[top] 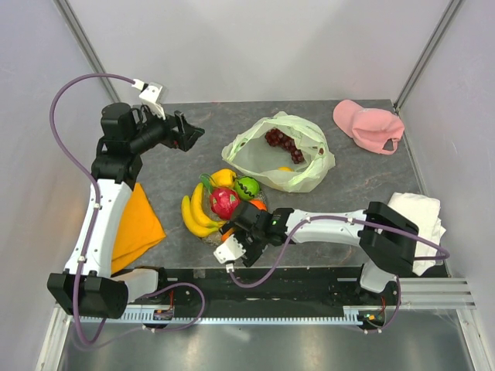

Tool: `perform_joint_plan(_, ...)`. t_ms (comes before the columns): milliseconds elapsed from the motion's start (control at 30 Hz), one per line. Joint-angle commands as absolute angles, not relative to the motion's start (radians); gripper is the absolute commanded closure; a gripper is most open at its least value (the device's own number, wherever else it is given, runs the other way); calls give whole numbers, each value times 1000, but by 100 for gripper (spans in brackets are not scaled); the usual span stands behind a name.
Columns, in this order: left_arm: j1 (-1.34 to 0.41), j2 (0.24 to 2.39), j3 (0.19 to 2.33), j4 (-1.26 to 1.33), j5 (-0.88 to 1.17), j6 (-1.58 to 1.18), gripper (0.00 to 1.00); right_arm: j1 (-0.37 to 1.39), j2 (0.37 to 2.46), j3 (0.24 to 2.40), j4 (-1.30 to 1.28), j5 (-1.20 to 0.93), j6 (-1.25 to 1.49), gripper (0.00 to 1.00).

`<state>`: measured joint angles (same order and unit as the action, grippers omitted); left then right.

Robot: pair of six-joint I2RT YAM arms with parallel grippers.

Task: Take the fake fruits out of the plastic bag
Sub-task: Place the fake fruit on the plate, then adjust the plastic bag at the center of the board.

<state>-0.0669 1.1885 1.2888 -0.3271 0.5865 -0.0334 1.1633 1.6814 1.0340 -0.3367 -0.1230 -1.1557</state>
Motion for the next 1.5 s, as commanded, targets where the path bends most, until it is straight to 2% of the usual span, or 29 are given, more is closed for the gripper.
perform_joint_plan(0, -61, 1196, 1312, -270, 626, -83, 7, 1169, 1583, 1020, -307, -91, -1143, 2)
perform_joint_plan(133, -61, 1207, 1325, -264, 638, -100, 7, 1169, 1487, 1035, -368, -90, -1112, 2)
perform_joint_plan(267, -61, 1212, 1350, -264, 655, -123, 7, 1151, 1382, 1132, -549, -81, -1104, 2)
perform_joint_plan(333, -61, 1213, 1353, -259, 661, -136, 7, 1111, 1338, 1157, -635, -89, -1103, 2)
perform_joint_plan(433, -61, 1212, 1327, -245, 672, -169, 7, 1022, 1276, 1204, -629, -80, -988, 2)
perform_joint_plan(533, -67, 1221, 1302, -242, 635, -184, 7, 902, 1302, 1267, -533, -20, -787, 2)
perform_joint_plan(667, -92, 1290, 1344, -270, 594, -173, 6, 714, 1471, 1417, -503, -63, -563, 3)
perform_joint_plan(800, -169, 1370, 1399, -302, 575, -95, 6, 626, 1632, 1493, -518, -91, -430, 21)
perform_joint_plan(900, -256, 1414, 1420, -331, 512, -29, 5, 612, 1616, 1422, -546, -72, -454, 24)
perform_joint_plan(1033, -343, 1445, 1437, -359, 489, -2, 5, 612, 1409, 1183, -619, -46, -451, 24)
perform_joint_plan(1167, -394, 1465, 1447, -371, 492, -3, 5, 611, 1284, 1046, -652, -46, -388, 22)
perform_joint_plan(1267, -397, 1483, 1466, -374, 497, -3, 6, 612, 1282, 1060, -627, -52, -396, 20)
perform_joint_plan(1467, -397, 1494, 1500, -380, 506, -11, 6, 595, 1445, 1230, -529, -58, -374, 22)
